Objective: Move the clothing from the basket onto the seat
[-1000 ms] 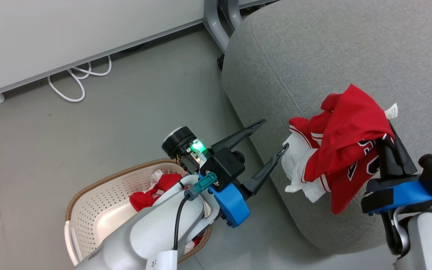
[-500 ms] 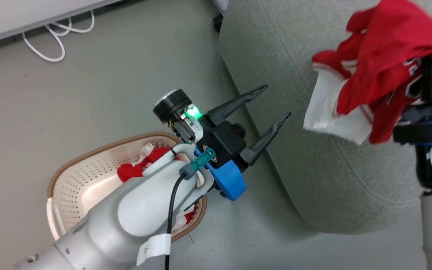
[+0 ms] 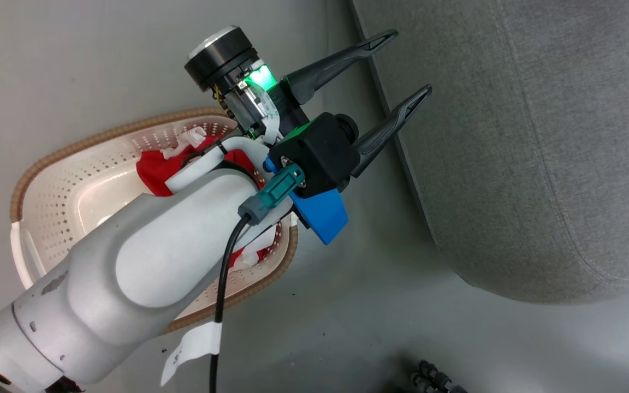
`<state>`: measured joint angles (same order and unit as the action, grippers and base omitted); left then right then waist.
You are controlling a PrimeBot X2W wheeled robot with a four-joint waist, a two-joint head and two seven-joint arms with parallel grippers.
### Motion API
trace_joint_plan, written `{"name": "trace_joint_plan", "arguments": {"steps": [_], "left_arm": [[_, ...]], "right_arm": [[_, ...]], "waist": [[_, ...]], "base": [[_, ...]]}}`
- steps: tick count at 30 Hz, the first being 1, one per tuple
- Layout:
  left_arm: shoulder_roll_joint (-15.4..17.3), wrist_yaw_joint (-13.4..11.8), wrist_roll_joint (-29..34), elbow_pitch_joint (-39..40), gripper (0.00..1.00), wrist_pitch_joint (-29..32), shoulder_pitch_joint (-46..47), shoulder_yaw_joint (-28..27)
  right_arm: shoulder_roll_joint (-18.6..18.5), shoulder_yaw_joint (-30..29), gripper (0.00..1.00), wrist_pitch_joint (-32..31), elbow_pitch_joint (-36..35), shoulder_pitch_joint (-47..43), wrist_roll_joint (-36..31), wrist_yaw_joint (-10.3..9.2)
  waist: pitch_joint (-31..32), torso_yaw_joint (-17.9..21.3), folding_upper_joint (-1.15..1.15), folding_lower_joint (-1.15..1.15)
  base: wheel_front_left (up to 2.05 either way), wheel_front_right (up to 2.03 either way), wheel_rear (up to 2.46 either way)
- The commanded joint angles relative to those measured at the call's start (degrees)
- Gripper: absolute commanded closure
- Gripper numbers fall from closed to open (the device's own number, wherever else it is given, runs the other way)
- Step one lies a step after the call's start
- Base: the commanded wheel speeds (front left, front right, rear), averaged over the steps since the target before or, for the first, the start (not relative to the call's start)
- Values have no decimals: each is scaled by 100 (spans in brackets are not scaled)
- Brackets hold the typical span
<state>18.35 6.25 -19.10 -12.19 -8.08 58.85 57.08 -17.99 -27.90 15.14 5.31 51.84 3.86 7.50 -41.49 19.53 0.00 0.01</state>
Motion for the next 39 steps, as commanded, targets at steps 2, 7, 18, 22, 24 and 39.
{"name": "trace_joint_plan", "arguments": {"steps": [2,7,18,22,24,39], "left_arm": [[93,-16,45,162,0,54,125,-12],[256,-44,104,476,0,187,200,-6],[418,-100,119,803,0,348,258,31],[427,-114,106,854,0,355,247,53],[429,-121,101,869,0,355,240,68],[276,-224,-3,579,0,-94,30,108]], "right_arm": [[-184,-263,100,2,217,255,112,0],[-437,-501,100,1,946,439,42,0],[127,-399,100,0,2362,248,-400,-1],[233,-466,100,-1,2877,180,-515,-1],[268,-498,100,-1,3072,175,-512,-1],[255,-142,0,-1,2908,-637,-310,-1]], "waist": [[-423,-12,0,-1],[-767,0,0,-1],[-1117,32,0,-1],[-1151,26,0,-1],[-1158,23,0,-1],[-534,-82,0,-1]], "base": [[0,0,0],[0,0,0],[0,0,0],[0,0,0],[0,0,0],[0,0,0]]}}
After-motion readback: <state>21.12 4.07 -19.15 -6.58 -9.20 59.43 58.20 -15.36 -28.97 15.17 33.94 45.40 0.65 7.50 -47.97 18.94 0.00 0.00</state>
